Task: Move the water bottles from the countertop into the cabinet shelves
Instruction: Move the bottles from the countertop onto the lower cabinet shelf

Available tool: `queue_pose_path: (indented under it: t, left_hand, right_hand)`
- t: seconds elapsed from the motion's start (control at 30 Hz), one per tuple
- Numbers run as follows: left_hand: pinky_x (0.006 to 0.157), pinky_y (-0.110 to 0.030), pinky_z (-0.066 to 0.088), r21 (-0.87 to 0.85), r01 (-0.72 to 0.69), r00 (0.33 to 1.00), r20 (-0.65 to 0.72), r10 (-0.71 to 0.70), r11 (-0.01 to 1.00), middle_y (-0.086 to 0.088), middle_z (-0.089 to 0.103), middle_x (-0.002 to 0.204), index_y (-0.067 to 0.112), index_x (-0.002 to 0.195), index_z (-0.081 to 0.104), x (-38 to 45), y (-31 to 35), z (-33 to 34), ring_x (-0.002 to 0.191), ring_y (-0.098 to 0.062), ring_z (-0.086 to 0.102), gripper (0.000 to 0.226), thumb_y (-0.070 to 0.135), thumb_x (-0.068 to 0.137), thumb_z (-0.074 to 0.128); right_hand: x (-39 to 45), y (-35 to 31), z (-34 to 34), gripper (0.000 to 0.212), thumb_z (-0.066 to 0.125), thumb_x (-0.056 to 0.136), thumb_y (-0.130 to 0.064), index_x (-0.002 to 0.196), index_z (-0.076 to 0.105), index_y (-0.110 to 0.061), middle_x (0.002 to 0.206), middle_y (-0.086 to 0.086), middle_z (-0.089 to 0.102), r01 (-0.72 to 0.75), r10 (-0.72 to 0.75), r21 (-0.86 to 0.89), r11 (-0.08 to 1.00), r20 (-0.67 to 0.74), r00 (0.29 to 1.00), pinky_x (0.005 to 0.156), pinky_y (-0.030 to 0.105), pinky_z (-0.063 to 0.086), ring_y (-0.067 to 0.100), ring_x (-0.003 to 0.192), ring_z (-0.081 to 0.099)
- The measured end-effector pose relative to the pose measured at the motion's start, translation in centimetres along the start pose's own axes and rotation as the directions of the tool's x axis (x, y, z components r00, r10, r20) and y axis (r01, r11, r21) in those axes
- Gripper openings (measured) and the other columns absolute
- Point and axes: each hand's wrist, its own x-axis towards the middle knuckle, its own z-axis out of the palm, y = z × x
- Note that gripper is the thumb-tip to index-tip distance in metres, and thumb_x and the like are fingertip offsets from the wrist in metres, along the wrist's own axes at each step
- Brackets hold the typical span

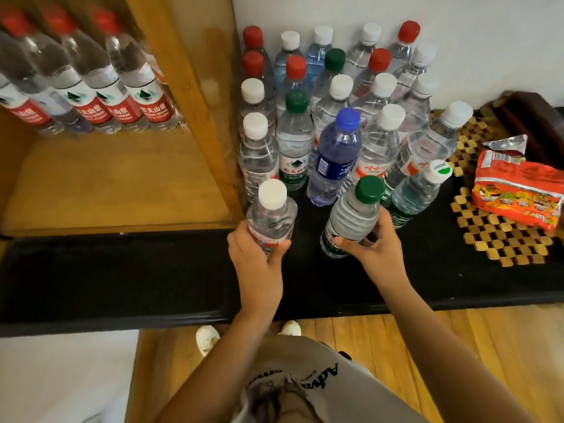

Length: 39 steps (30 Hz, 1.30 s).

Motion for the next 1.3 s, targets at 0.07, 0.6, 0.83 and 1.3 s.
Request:
queue_pose_path:
  t: [0.07,0.6,0.83,1.3]
  left_hand:
    - [0.097,-0.021,0.036,-0.01,0.008,1.0,0.029,-0.008,1.0,0.009,0.037,0.114,0.017,0.129,0.042,-0.3,-1.2,-2.0,0.112,-0.006,0.042,0.065,0.01,0.074,0.074]
    - [0.1,-0.044,0.045,-0.09,0.076,0.983,-0.161,-0.09,0.993,-0.015,0.053,0.124,0.002,0.125,0.047,3.7,-8.2,-15.8,0.118,-0.026,0.051,0.056,0.011,0.075,0.072]
    - [0.09,-0.019,0.045,-0.078,-0.001,0.964,-0.263,-0.02,0.997,-0.008,0.057,0.115,0.004,0.118,0.052,6.5,-9.6,-21.5,0.109,-0.015,0.055,0.045,0.019,0.078,0.068]
    - [0.102,-0.046,0.041,-0.074,0.017,0.943,-0.33,-0.041,0.997,-0.017,0.053,0.125,0.0,0.125,0.047,20.8,-11.9,-29.5,0.12,-0.027,0.051,0.054,0.01,0.078,0.071]
  right_hand:
    - [-0.6,-0.1,1.0,0.073,0.078,0.067,-0.007,0.11,0.042,-0.054,0.107,-0.042,0.052,0.001,-0.001,0.01,1.0,0.018,1.0,0.091,0.025,0.043,-0.017,0.107,0.048]
    - [-4.2,-3.9,15.6,0.073,0.079,0.067,-0.022,0.119,0.038,-0.051,0.124,-0.016,0.052,0.062,-0.037,-0.041,0.997,0.444,0.895,0.101,0.038,0.045,0.001,0.118,0.05]
    - [-3.9,-5.9,21.8,0.068,0.077,0.067,-0.028,0.119,0.04,-0.051,0.122,-0.018,0.053,0.1,-0.08,-0.019,0.995,0.459,0.885,0.099,0.036,0.045,0.001,0.118,0.05]
    - [6.9,-13.3,27.0,0.069,0.077,0.065,-0.005,0.12,0.043,-0.031,0.105,-0.028,0.054,0.16,-0.156,-0.028,0.987,0.1,0.983,0.089,0.015,0.041,-0.013,0.101,0.051]
